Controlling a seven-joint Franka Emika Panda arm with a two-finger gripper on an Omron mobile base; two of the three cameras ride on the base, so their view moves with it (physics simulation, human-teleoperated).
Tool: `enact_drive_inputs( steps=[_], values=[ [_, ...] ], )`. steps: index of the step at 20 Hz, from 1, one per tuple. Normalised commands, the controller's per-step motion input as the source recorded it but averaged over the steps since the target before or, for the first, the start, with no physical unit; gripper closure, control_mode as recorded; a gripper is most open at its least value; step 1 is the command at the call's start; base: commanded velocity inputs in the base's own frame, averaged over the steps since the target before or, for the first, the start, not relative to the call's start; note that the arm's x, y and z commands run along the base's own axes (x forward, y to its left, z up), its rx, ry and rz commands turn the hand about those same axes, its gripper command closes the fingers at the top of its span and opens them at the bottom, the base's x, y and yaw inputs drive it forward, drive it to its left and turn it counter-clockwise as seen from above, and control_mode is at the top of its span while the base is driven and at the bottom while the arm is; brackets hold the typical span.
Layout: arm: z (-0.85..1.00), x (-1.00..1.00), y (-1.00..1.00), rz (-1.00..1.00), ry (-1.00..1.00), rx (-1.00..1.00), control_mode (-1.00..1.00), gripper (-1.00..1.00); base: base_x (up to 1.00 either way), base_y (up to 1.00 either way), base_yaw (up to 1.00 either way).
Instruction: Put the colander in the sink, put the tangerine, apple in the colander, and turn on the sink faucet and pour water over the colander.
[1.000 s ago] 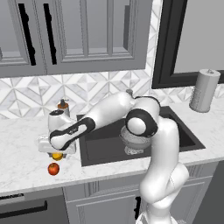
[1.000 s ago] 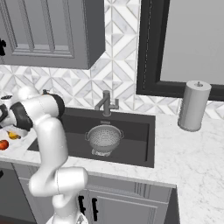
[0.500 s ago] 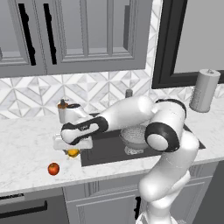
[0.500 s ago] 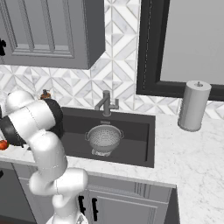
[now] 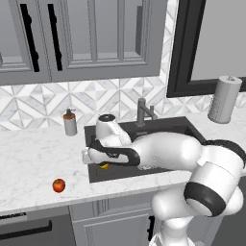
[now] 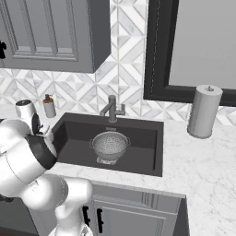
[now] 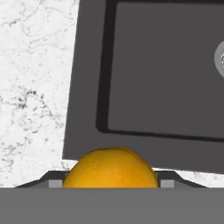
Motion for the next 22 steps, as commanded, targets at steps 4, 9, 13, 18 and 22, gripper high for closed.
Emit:
enact_drive_inputs(
  steps=[4, 9, 13, 18, 22],
  values=[
    [0.12, 0.02, -0.83, 0.04, -0.12, 0.00, -1.00, 1.00, 0.00, 0.00, 0.00],
    [0.09, 0.45, -0.54, -0.03, 0.04, 0.00, -1.00, 1.00, 0.00, 0.00, 0.00],
    [0.05, 0.69, -0.31, -0.11, 0.11, -0.01, -1.00, 1.00, 0.00, 0.00, 0.00],
    [0.02, 0.75, -0.13, -0.17, 0.20, -0.08, -1.00, 1.00, 0.00, 0.00, 0.00],
    [0.01, 0.56, -0.04, -0.21, 0.14, -0.25, -1.00, 1.00, 0.00, 0.00, 0.00]
  ],
)
